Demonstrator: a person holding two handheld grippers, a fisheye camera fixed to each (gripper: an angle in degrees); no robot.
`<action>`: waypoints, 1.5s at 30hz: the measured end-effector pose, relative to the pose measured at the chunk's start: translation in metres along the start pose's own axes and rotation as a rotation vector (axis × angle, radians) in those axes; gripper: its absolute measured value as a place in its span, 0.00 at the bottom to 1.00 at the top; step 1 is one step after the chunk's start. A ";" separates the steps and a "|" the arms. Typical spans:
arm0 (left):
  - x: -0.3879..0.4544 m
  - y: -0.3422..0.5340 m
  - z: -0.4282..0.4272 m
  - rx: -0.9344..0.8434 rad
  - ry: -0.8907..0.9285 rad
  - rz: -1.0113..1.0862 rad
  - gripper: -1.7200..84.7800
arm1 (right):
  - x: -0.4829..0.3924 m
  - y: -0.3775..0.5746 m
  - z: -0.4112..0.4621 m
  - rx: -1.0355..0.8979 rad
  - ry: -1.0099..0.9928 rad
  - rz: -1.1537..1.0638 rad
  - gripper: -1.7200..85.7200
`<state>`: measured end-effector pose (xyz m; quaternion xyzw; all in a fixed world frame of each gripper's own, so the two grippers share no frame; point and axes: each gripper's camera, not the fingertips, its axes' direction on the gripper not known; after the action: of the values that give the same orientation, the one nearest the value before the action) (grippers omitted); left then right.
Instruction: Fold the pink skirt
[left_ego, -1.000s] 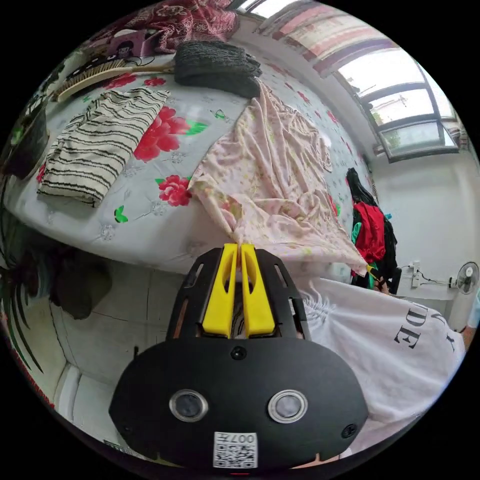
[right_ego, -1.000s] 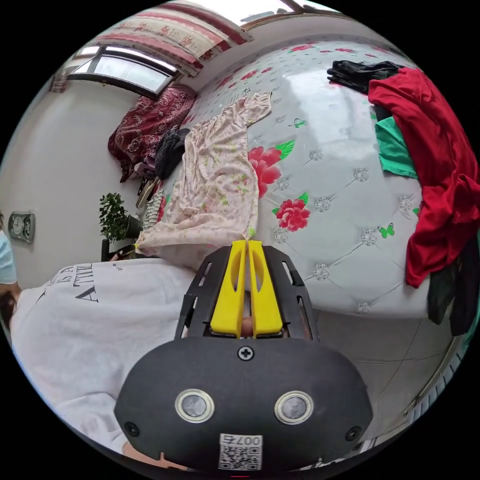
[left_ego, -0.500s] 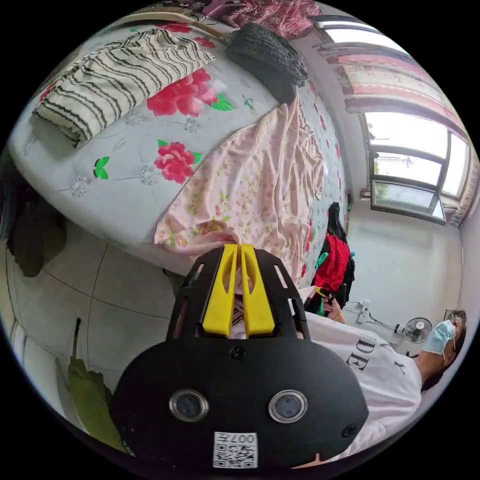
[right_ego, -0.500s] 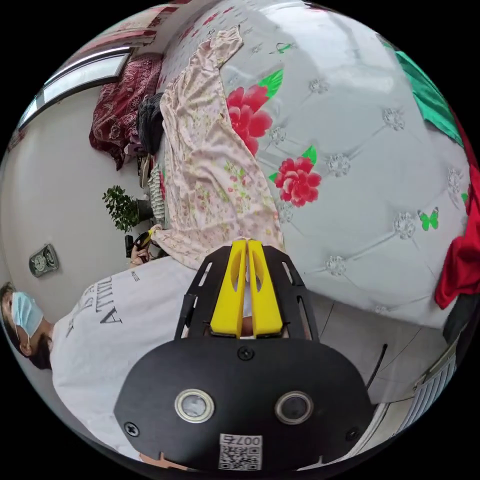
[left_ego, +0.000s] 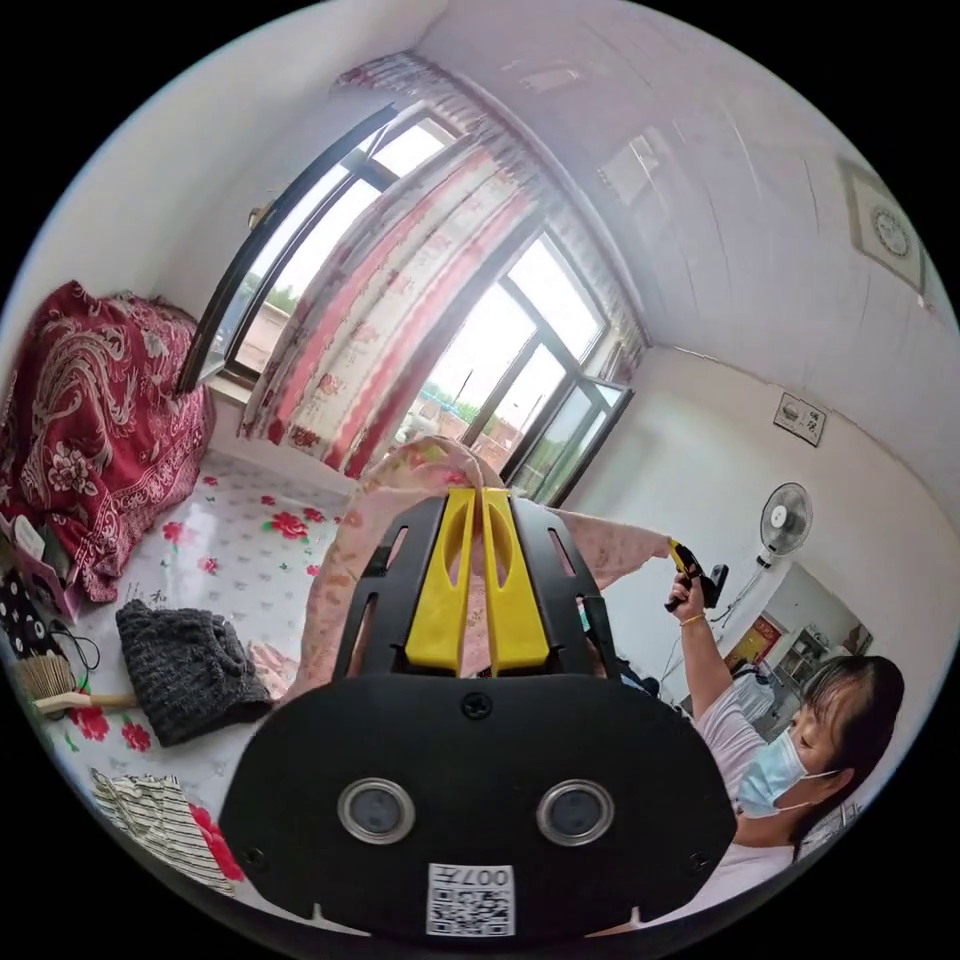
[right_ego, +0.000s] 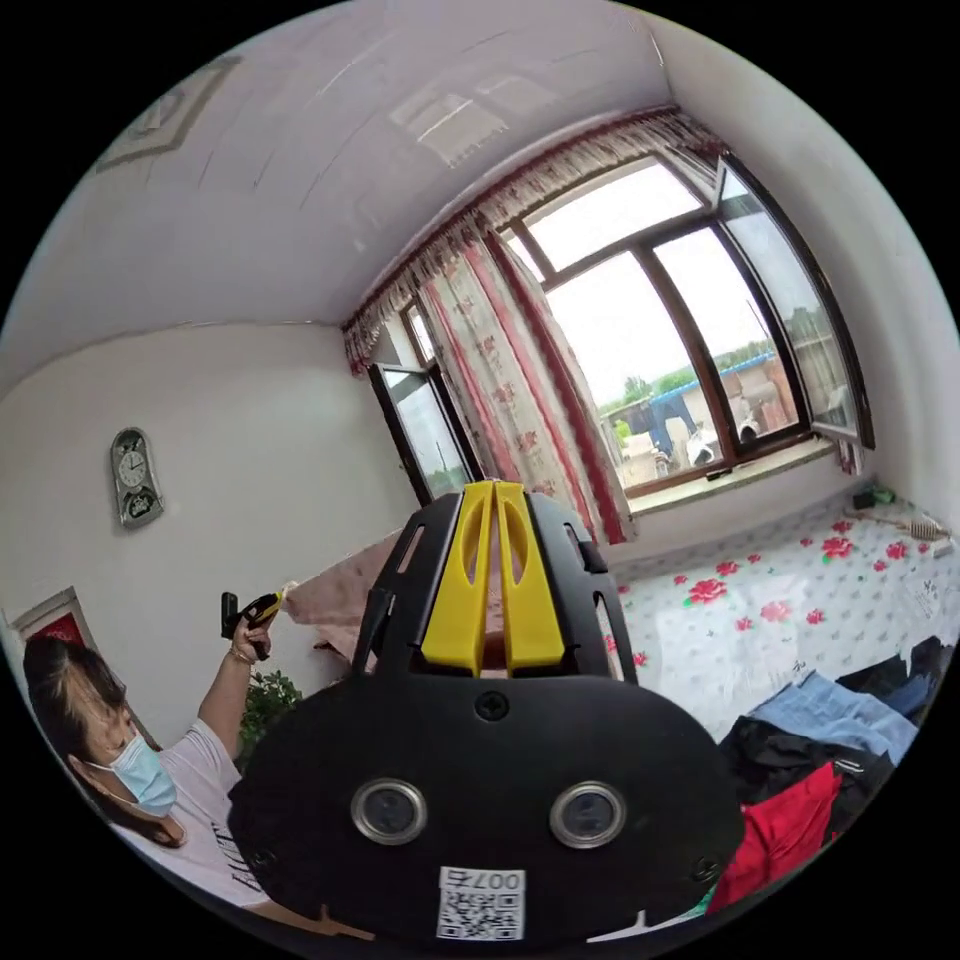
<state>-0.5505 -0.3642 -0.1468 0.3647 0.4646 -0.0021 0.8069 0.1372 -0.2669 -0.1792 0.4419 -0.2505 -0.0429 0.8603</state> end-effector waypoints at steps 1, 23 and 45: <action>0.009 0.002 -0.010 0.023 0.005 0.018 0.01 | -0.006 -0.002 -0.011 0.011 -0.019 -0.018 0.02; 0.030 0.346 -0.199 -0.002 -0.077 -0.123 0.01 | 0.045 0.310 -0.183 -0.636 -0.219 0.170 0.02; -0.238 0.506 0.015 -0.667 -0.306 -0.722 0.01 | 0.232 0.648 -0.011 -1.276 0.124 1.129 0.02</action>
<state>-0.5015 -0.0820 0.3337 -0.1006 0.4129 -0.1857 0.8860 0.2484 0.0653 0.4135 -0.3168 -0.3134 0.2837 0.8491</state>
